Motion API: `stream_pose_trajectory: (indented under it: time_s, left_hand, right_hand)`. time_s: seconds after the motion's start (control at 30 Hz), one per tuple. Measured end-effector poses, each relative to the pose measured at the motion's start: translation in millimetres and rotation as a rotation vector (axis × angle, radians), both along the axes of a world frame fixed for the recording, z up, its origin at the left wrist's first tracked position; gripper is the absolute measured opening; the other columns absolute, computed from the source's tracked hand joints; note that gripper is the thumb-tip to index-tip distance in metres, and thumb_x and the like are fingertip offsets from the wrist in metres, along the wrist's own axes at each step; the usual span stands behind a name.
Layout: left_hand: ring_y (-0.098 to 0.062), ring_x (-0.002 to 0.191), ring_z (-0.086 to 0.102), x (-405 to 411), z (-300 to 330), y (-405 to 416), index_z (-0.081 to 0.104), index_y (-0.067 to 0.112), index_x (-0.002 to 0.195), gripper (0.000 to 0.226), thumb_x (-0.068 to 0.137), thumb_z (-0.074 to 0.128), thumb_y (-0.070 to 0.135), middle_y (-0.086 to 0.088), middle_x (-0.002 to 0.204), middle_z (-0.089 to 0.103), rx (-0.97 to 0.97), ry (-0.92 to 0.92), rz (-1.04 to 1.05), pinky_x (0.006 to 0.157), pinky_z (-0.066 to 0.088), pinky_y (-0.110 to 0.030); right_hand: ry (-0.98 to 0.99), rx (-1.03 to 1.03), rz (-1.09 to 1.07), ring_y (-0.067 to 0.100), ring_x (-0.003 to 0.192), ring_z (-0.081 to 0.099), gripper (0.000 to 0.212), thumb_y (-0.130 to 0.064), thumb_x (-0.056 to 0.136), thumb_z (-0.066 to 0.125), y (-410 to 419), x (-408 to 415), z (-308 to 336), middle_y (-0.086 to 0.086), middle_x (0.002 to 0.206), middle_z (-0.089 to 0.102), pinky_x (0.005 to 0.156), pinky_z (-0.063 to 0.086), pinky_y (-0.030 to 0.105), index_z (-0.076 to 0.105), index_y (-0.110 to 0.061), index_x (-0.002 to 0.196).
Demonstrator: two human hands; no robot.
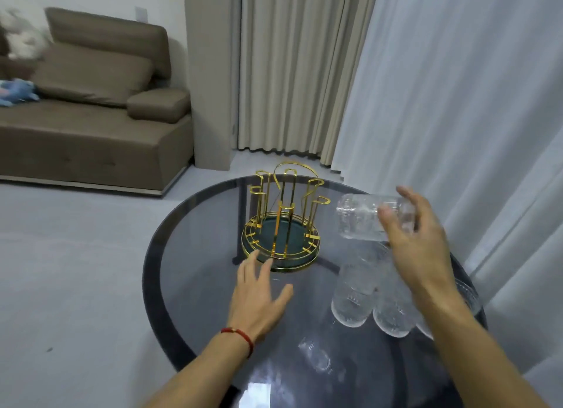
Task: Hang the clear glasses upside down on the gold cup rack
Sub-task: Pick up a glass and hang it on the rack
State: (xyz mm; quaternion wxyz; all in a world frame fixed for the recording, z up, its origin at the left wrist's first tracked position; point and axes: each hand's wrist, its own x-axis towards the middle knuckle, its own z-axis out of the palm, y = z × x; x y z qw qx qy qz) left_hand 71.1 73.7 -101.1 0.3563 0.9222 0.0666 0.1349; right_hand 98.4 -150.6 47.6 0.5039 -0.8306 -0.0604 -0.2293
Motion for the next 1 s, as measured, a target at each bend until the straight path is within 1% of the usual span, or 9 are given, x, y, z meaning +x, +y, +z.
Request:
stream_pose_trajectory:
  time_s: [0.03,0.1,0.2,0.27,0.47,0.63,0.83,0.9,1.0]
  left_hand:
    - [-0.021,0.153,-0.002,4.4,-12.2,2.9,0.024,0.026,0.155,0.072,0.095,0.046,0.058,-0.003,0.168,0.003,0.165,0.008,0.000,0.122,0.019,-0.048]
    - [-0.020,0.152,-0.014,13.0,-25.7,4.6,0.006,0.030,0.158,0.078,0.095,0.040,0.061,-0.001,0.168,-0.012,0.347,0.014,-0.020,0.124,0.007,-0.052]
    - [-0.020,0.151,-0.020,24.3,-31.3,5.1,-0.012,0.036,0.156,0.077,0.096,0.027,0.063,-0.001,0.167,-0.018,0.403,0.041,-0.013,0.123,0.003,-0.056]
    - [-0.020,0.151,-0.021,25.6,-34.3,4.3,-0.017,0.038,0.154,0.075,0.095,0.021,0.064,-0.001,0.167,-0.019,0.423,0.063,-0.016,0.123,0.000,-0.056]
    - [-0.019,0.148,-0.029,27.5,-38.2,2.4,-0.016,0.040,0.154,0.070,0.096,0.015,0.063,-0.003,0.169,-0.010,0.411,0.056,-0.014,0.124,-0.001,-0.053]
    - [-0.019,0.148,-0.029,28.4,-40.4,1.7,-0.018,0.041,0.153,0.070,0.095,0.012,0.064,-0.005,0.169,-0.007,0.419,0.027,-0.016,0.123,-0.009,-0.051]
    - [-0.020,0.149,-0.025,28.6,-42.3,1.4,-0.014,0.042,0.154,0.071,0.095,0.019,0.063,-0.007,0.169,-0.001,0.403,-0.028,-0.008,0.120,-0.012,-0.048]
    - [-0.022,0.151,-0.021,29.1,-43.5,1.4,-0.010,0.041,0.155,0.072,0.095,0.021,0.062,-0.008,0.169,0.004,0.403,-0.043,0.004,0.120,-0.010,-0.050]
    - [-0.021,0.149,-0.026,30.3,-43.9,1.5,-0.015,0.042,0.154,0.072,0.093,0.018,0.064,-0.007,0.169,-0.001,0.403,-0.023,-0.007,0.119,-0.014,-0.050]
  right_hand:
    - [-0.011,0.010,-0.031,0.018,0.118,0.058,0.049,-0.056,0.092,0.061,-2.5,19.2,8.5,0.003,0.134,0.058,0.104,0.048,0.041,0.049,-0.051,0.139]
    - [-0.024,-0.025,-0.047,0.015,0.119,0.054,0.053,-0.052,0.091,0.062,-0.5,61.0,25.1,0.006,0.139,0.055,0.103,0.045,0.035,0.050,-0.044,0.142]
    - [-0.003,-0.051,0.017,0.020,0.129,0.054,0.066,-0.048,0.088,0.067,17.9,122.9,47.1,0.005,0.147,0.052,0.107,0.049,0.048,0.047,-0.026,0.147]
    - [0.029,-0.067,0.039,0.023,0.132,0.054,0.071,-0.048,0.085,0.070,37.6,155.7,60.5,0.004,0.147,0.054,0.107,0.050,0.050,0.047,-0.021,0.147]
    - [0.081,-0.135,0.181,0.025,0.131,0.055,0.070,-0.040,0.080,0.082,94.9,216.9,74.7,0.005,0.145,0.056,0.110,0.048,0.046,0.057,-0.027,0.144]
    - [0.217,-0.234,0.366,0.024,0.113,0.061,0.072,-0.029,0.074,0.091,125.4,238.6,73.7,0.009,0.137,0.057,0.095,0.059,0.048,0.062,-0.028,0.140]
    - [0.280,-0.421,0.573,0.026,0.117,0.057,0.064,-0.022,0.076,0.089,155.6,242.8,78.1,0.006,0.132,0.056,0.075,0.056,0.029,0.065,-0.029,0.135]
    - [0.336,-0.502,0.630,0.025,0.119,0.055,0.062,-0.019,0.077,0.088,164.6,244.7,76.7,0.005,0.133,0.056,0.075,0.054,0.028,0.066,-0.029,0.134]
    - [0.444,-0.612,0.679,0.025,0.123,0.051,0.072,-0.013,0.077,0.086,174.0,250.3,70.6,0.004,0.140,0.056,0.086,0.053,0.033,0.059,-0.023,0.143]
